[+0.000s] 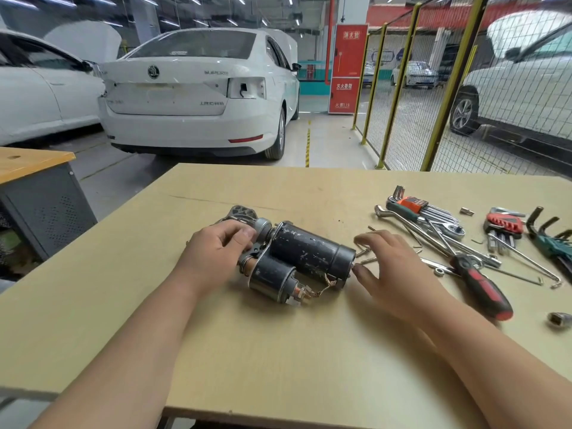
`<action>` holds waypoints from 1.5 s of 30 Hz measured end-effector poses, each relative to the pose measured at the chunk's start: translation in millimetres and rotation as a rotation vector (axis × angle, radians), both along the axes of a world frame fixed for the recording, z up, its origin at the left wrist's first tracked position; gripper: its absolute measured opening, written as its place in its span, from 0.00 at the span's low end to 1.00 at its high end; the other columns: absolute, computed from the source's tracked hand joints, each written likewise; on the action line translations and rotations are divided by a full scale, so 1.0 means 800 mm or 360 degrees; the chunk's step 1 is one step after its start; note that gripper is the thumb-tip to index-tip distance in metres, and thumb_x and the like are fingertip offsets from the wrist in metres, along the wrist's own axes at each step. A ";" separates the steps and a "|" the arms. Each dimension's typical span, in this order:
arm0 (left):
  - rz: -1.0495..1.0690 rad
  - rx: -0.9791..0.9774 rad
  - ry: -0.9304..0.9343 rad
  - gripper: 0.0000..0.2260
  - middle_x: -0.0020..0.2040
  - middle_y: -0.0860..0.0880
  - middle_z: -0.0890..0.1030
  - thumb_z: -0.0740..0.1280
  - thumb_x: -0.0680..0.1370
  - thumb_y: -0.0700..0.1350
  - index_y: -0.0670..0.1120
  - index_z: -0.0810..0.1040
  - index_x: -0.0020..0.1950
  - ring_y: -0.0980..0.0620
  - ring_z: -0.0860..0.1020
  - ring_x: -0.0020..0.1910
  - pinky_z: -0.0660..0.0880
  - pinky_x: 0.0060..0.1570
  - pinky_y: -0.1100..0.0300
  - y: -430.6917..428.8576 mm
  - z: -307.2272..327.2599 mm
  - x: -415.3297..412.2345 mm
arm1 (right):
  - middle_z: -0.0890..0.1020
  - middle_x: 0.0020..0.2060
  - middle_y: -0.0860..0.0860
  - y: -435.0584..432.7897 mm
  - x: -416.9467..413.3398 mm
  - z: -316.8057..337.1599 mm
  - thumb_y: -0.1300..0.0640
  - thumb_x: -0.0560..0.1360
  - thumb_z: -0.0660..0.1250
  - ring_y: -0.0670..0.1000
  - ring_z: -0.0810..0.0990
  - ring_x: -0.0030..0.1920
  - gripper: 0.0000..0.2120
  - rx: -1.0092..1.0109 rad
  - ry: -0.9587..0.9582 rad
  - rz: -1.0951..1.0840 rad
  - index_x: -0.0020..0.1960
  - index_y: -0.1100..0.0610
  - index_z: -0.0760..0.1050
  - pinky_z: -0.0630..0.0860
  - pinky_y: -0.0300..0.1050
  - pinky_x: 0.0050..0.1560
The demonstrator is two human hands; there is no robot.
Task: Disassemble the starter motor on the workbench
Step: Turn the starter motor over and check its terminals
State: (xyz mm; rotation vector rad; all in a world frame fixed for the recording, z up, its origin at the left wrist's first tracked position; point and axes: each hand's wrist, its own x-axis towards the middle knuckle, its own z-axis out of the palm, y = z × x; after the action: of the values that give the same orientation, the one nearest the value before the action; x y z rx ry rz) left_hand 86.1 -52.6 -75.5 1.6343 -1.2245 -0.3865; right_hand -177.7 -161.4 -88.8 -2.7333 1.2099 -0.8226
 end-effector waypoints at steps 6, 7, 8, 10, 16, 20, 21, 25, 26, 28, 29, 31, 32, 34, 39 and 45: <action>-0.0146 -0.0061 0.0145 0.09 0.33 0.51 0.81 0.65 0.80 0.39 0.47 0.82 0.43 0.53 0.77 0.27 0.78 0.31 0.59 0.006 -0.001 -0.009 | 0.76 0.54 0.49 0.012 0.000 0.002 0.68 0.71 0.62 0.50 0.73 0.57 0.17 0.0125 -0.0352 0.0080 0.58 0.56 0.75 0.64 0.37 0.56; -0.0144 -0.0086 0.0129 0.09 0.33 0.51 0.81 0.65 0.79 0.39 0.47 0.81 0.43 0.53 0.76 0.25 0.77 0.30 0.60 0.005 -0.002 -0.014 | 0.76 0.53 0.49 0.013 -0.001 0.003 0.68 0.71 0.62 0.50 0.73 0.56 0.17 0.0130 -0.0378 0.0096 0.57 0.56 0.75 0.66 0.38 0.55; -0.0141 -0.0125 0.0097 0.08 0.33 0.51 0.81 0.65 0.79 0.39 0.48 0.81 0.43 0.54 0.76 0.25 0.76 0.29 0.61 0.004 -0.003 -0.018 | 0.76 0.53 0.50 0.014 -0.002 0.003 0.68 0.70 0.62 0.50 0.74 0.55 0.16 0.0122 -0.0396 0.0119 0.56 0.57 0.75 0.67 0.40 0.55; -0.0115 -0.0221 -0.0028 0.06 0.33 0.54 0.80 0.66 0.78 0.43 0.52 0.81 0.43 0.54 0.76 0.28 0.75 0.32 0.61 0.002 -0.004 -0.024 | 0.76 0.53 0.50 0.018 -0.005 0.003 0.69 0.70 0.64 0.51 0.74 0.55 0.16 0.0076 -0.0410 0.0167 0.55 0.57 0.76 0.70 0.42 0.55; -0.0193 -0.0220 -0.0544 0.13 0.54 0.66 0.73 0.67 0.70 0.57 0.65 0.74 0.54 0.60 0.69 0.59 0.65 0.56 0.67 0.007 -0.002 -0.029 | 0.72 0.58 0.52 0.028 -0.015 0.009 0.61 0.68 0.70 0.51 0.71 0.58 0.13 0.0009 -0.0285 0.0352 0.52 0.56 0.74 0.71 0.44 0.56; -0.0499 0.0173 -0.1042 0.40 0.70 0.62 0.58 0.67 0.60 0.70 0.66 0.60 0.70 0.59 0.52 0.73 0.56 0.71 0.56 0.012 -0.006 -0.042 | 0.72 0.60 0.55 0.045 -0.007 0.010 0.46 0.65 0.69 0.58 0.72 0.58 0.16 -0.0074 0.0027 0.0496 0.49 0.54 0.75 0.73 0.49 0.55; -0.0502 0.0242 -0.1176 0.44 0.72 0.61 0.53 0.67 0.58 0.72 0.67 0.56 0.72 0.55 0.49 0.74 0.51 0.73 0.54 0.012 -0.009 -0.049 | 0.73 0.60 0.56 0.048 -0.004 0.010 0.44 0.65 0.70 0.59 0.72 0.58 0.17 -0.0110 0.0087 0.0487 0.48 0.54 0.77 0.74 0.51 0.55; -0.0465 0.0187 -0.1322 0.44 0.75 0.53 0.49 0.67 0.57 0.73 0.67 0.59 0.72 0.50 0.49 0.74 0.40 0.72 0.54 0.010 -0.011 -0.062 | 0.75 0.59 0.57 0.053 0.006 0.010 0.46 0.64 0.77 0.63 0.72 0.59 0.15 -0.0154 0.0150 0.0470 0.46 0.53 0.81 0.72 0.60 0.56; -0.0474 0.0108 -0.1332 0.42 0.75 0.49 0.53 0.69 0.58 0.72 0.64 0.65 0.71 0.49 0.52 0.73 0.43 0.73 0.50 0.011 -0.009 -0.061 | 0.76 0.59 0.57 0.054 0.006 0.009 0.46 0.65 0.77 0.63 0.72 0.60 0.14 -0.0153 0.0140 0.0482 0.46 0.53 0.81 0.72 0.60 0.56; -0.0506 -0.0008 -0.1375 0.36 0.73 0.46 0.63 0.74 0.60 0.67 0.56 0.75 0.65 0.44 0.61 0.70 0.53 0.73 0.41 0.012 -0.007 -0.062 | 0.76 0.60 0.56 0.056 0.006 0.008 0.47 0.67 0.75 0.62 0.72 0.61 0.13 -0.0130 0.0103 0.0493 0.46 0.53 0.81 0.70 0.60 0.58; -0.0517 -0.0048 -0.1412 0.33 0.71 0.46 0.67 0.76 0.60 0.64 0.53 0.77 0.62 0.43 0.65 0.69 0.56 0.72 0.38 0.012 -0.008 -0.062 | 0.76 0.60 0.56 0.058 0.006 0.008 0.47 0.68 0.74 0.62 0.71 0.61 0.12 -0.0113 0.0081 0.0493 0.46 0.54 0.81 0.69 0.60 0.59; -0.0518 -0.0085 -0.1450 0.30 0.69 0.46 0.70 0.78 0.61 0.61 0.51 0.79 0.59 0.44 0.69 0.68 0.57 0.71 0.36 0.011 -0.009 -0.063 | 0.76 0.59 0.55 0.061 0.007 0.007 0.50 0.68 0.73 0.62 0.71 0.60 0.10 -0.0112 0.0037 0.0502 0.44 0.56 0.81 0.69 0.59 0.59; -0.0516 -0.0090 -0.1448 0.30 0.69 0.46 0.70 0.79 0.60 0.61 0.50 0.80 0.59 0.44 0.69 0.68 0.56 0.71 0.36 0.011 -0.010 -0.063 | 0.77 0.58 0.56 0.063 0.008 0.006 0.52 0.68 0.74 0.62 0.72 0.59 0.10 -0.0127 0.0029 0.0506 0.43 0.57 0.80 0.69 0.59 0.59; -0.0521 -0.0093 -0.1428 0.30 0.69 0.46 0.70 0.78 0.60 0.61 0.50 0.80 0.58 0.45 0.69 0.68 0.56 0.71 0.37 0.010 -0.011 -0.062 | 0.77 0.57 0.56 0.066 0.009 0.007 0.54 0.67 0.75 0.62 0.72 0.58 0.10 -0.0120 0.0042 0.0508 0.43 0.59 0.78 0.68 0.59 0.59; -0.0537 -0.0088 -0.1390 0.30 0.69 0.47 0.70 0.72 0.61 0.66 0.51 0.80 0.57 0.46 0.69 0.68 0.60 0.69 0.35 0.008 -0.012 -0.062 | 0.74 0.59 0.54 0.063 -0.003 0.015 0.53 0.69 0.73 0.59 0.70 0.60 0.10 0.0063 -0.0142 0.0559 0.45 0.57 0.77 0.66 0.54 0.61; -0.0531 -0.0107 -0.1360 0.30 0.68 0.47 0.71 0.71 0.61 0.67 0.50 0.81 0.57 0.48 0.68 0.66 0.63 0.66 0.35 0.010 -0.011 -0.063 | 0.74 0.61 0.53 0.067 0.006 0.011 0.50 0.71 0.71 0.59 0.68 0.63 0.11 -0.0093 0.0112 0.0448 0.46 0.56 0.79 0.62 0.53 0.65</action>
State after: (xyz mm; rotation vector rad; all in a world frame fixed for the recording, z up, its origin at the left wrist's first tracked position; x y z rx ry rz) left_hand 35.9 -44.4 -84.0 1.5736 -2.1291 0.1932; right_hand -173.2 -108.0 -79.7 -2.9079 0.7927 -0.7455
